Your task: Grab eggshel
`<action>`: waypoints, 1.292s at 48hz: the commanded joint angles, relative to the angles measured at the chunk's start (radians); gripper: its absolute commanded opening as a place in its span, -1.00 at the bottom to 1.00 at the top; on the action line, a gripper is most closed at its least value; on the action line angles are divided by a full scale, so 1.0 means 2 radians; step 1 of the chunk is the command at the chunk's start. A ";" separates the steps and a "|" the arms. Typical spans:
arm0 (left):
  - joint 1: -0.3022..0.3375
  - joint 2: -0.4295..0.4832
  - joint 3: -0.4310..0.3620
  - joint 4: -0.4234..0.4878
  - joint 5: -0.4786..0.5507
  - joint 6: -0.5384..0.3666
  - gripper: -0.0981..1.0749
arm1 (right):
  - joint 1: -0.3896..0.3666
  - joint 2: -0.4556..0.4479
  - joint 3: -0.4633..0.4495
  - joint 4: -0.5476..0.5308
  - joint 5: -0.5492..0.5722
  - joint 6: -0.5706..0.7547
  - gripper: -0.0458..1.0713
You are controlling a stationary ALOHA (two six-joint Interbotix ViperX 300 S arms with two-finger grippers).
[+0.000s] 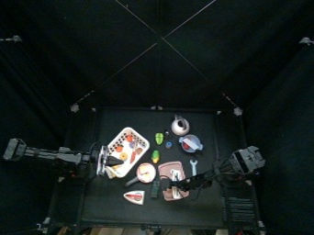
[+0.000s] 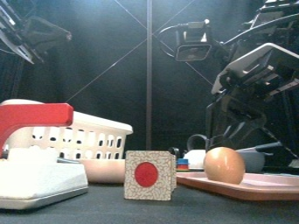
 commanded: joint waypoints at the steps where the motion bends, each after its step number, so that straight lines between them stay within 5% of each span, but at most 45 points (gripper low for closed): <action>1: 0.000 0.002 -0.005 -0.001 -0.004 0.001 -0.80 | -0.002 -0.037 -0.002 0.001 0.015 0.001 -0.05; 16: 0.000 0.002 -0.005 -0.001 -0.004 0.000 -0.80 | -0.002 -0.091 0.017 0.056 -0.002 0.001 0.00; 25: 0.002 0.002 -0.005 -0.001 -0.004 0.000 -0.80 | -0.012 -0.106 0.046 0.090 -0.092 -0.001 0.29; 35: 0.006 0.002 -0.005 -0.001 -0.004 0.000 -0.80 | -0.025 -0.081 0.054 0.084 -0.130 -0.005 0.63; 62: 0.007 0.002 -0.005 -0.001 -0.003 0.000 -0.80 | -0.024 -0.012 0.032 0.067 -0.150 -0.002 0.62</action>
